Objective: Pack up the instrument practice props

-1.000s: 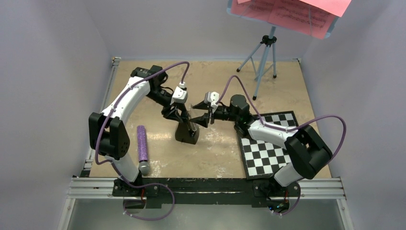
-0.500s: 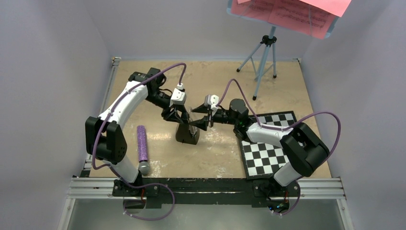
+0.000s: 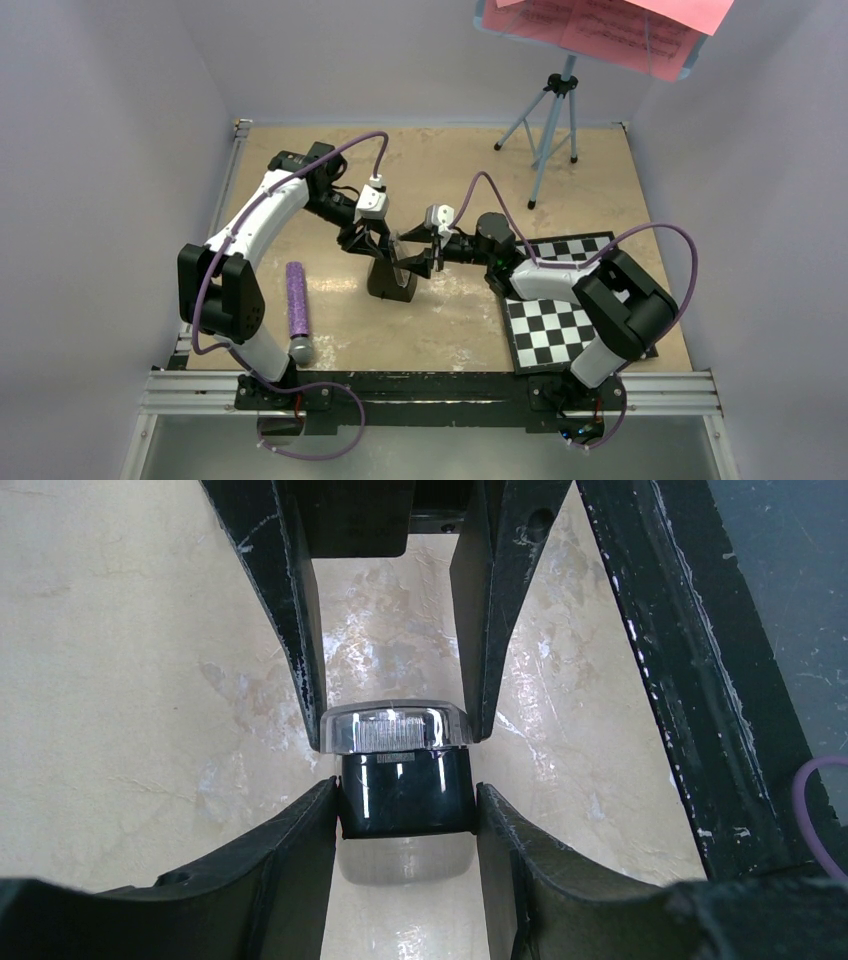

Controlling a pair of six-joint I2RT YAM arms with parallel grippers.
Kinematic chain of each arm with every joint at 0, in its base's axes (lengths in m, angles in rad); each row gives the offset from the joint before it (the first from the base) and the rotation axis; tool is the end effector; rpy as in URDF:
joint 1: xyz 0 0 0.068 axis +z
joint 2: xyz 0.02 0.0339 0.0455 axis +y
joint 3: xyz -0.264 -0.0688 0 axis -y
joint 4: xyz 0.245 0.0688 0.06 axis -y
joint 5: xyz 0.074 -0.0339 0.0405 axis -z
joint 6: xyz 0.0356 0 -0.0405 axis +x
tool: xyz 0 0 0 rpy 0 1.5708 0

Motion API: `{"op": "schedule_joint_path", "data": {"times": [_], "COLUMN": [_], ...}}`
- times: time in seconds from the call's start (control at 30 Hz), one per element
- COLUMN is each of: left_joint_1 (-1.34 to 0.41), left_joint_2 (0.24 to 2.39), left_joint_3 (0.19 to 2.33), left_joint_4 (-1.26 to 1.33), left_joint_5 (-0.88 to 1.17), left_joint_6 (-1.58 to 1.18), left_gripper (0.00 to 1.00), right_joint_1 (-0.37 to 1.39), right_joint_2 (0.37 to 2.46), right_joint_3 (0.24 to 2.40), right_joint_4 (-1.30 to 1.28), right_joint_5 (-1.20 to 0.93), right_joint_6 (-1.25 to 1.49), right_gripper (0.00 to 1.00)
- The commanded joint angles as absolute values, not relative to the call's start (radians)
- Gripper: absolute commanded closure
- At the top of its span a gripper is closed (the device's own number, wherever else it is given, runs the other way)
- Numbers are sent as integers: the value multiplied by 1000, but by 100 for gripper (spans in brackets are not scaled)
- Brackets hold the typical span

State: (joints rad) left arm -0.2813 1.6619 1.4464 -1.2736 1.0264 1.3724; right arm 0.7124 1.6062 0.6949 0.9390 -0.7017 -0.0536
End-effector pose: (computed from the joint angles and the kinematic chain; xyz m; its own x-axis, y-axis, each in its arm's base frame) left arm 0.2833 -0.1136 0.2905 0.0180 0.5233 -0.8519 0.9803 -0.1770 -0.0880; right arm 0.2332 0.2318 0.2233 0.0738 0.0097 -0.9972 -0.9850 0.1570 -0.0714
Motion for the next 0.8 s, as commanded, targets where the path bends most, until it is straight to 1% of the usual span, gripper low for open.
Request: {"op": "schedule_joint_path", "data": {"times": [0.0,0.4,0.53,0.77], "left_joint_1": [-291,-291,-291,-289], "left_joint_2": [1695,1707,1697,1694], "left_joint_3": [1410,1409,1396,1373], "left_joint_4": [-1346,-1346,-1327,-1303], "left_joint_5": [931,927,925,911], "left_joint_6": [1417,1428,1420,1420], "left_gripper": [100,100,100,100], "right_joint_1": [715,716,717,724], "right_joint_2": [1619,1645,1665,1683], "right_joint_3": [718,692,668,642], "right_joint_4": [1014,1034,1140,1243], "right_joint_5": [-716,-769,-725,-712], "right_joint_6": [-74,-72,-89,-64], "right_gripper": [100,100,100,100]}}
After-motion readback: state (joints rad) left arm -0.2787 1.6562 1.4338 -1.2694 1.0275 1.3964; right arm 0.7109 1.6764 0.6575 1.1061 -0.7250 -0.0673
